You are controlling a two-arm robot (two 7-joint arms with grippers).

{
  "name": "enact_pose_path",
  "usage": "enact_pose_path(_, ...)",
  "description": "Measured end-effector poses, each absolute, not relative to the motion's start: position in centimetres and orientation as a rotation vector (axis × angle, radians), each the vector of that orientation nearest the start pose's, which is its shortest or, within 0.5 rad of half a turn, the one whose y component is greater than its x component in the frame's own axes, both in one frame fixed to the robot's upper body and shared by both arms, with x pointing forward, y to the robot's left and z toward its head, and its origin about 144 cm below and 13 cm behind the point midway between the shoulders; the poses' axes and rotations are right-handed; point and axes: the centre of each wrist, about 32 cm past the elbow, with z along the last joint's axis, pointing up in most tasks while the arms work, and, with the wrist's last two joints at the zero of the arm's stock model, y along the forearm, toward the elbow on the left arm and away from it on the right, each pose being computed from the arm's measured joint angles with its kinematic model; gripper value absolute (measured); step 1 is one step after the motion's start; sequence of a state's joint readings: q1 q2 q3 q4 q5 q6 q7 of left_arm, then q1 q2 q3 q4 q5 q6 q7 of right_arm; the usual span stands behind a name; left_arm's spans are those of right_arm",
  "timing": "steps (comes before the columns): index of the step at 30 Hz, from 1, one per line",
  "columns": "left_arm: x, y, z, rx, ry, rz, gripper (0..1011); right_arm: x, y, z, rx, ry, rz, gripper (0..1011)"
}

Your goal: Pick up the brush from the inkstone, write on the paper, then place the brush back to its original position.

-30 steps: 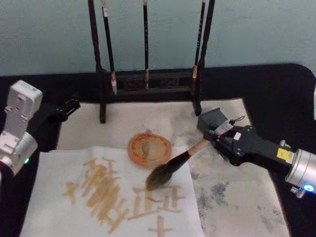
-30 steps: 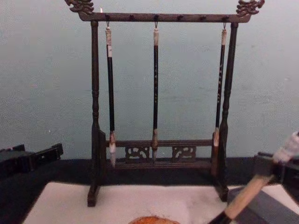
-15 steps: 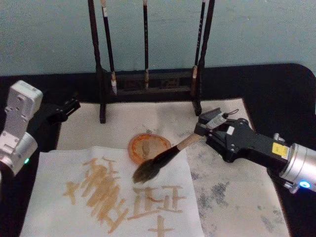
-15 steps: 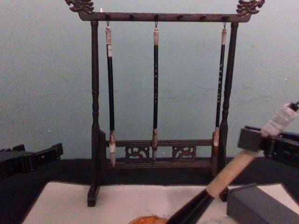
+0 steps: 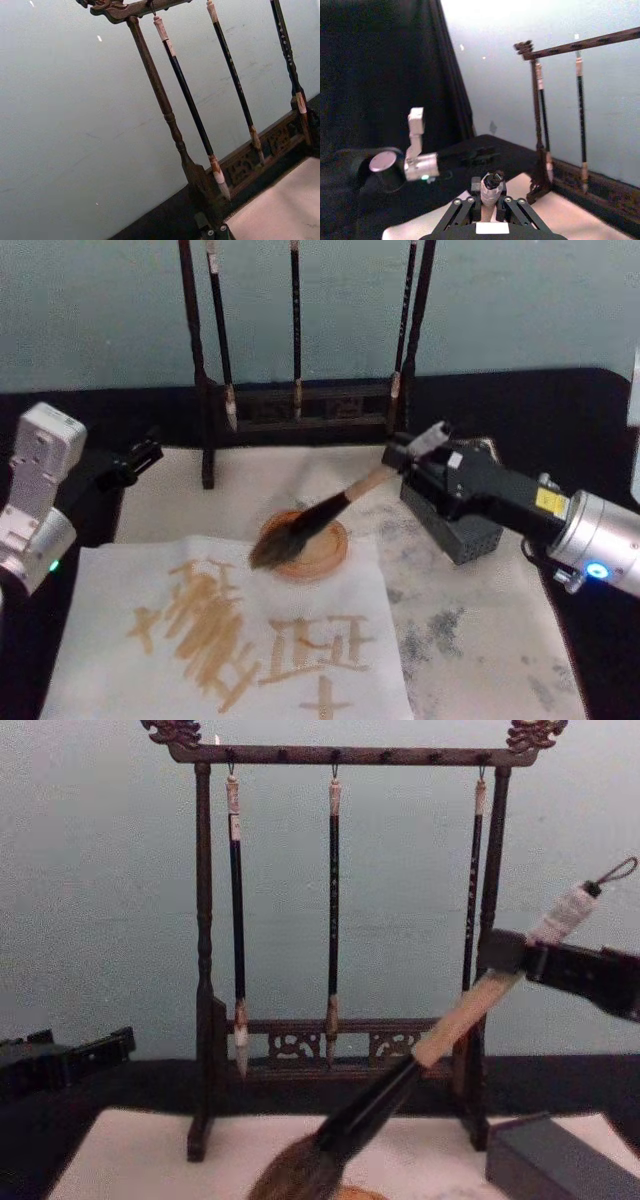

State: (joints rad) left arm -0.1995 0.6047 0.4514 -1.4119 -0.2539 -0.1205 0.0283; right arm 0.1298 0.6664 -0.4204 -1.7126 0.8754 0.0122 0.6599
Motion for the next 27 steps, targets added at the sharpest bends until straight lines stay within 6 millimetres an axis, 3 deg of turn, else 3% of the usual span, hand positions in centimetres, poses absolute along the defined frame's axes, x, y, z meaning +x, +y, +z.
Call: enact_pose_path(27,48.9,31.0,114.0,0.305,-0.285,1.248,1002,52.4,-30.3,117.1,0.192,0.406,-0.641,164)
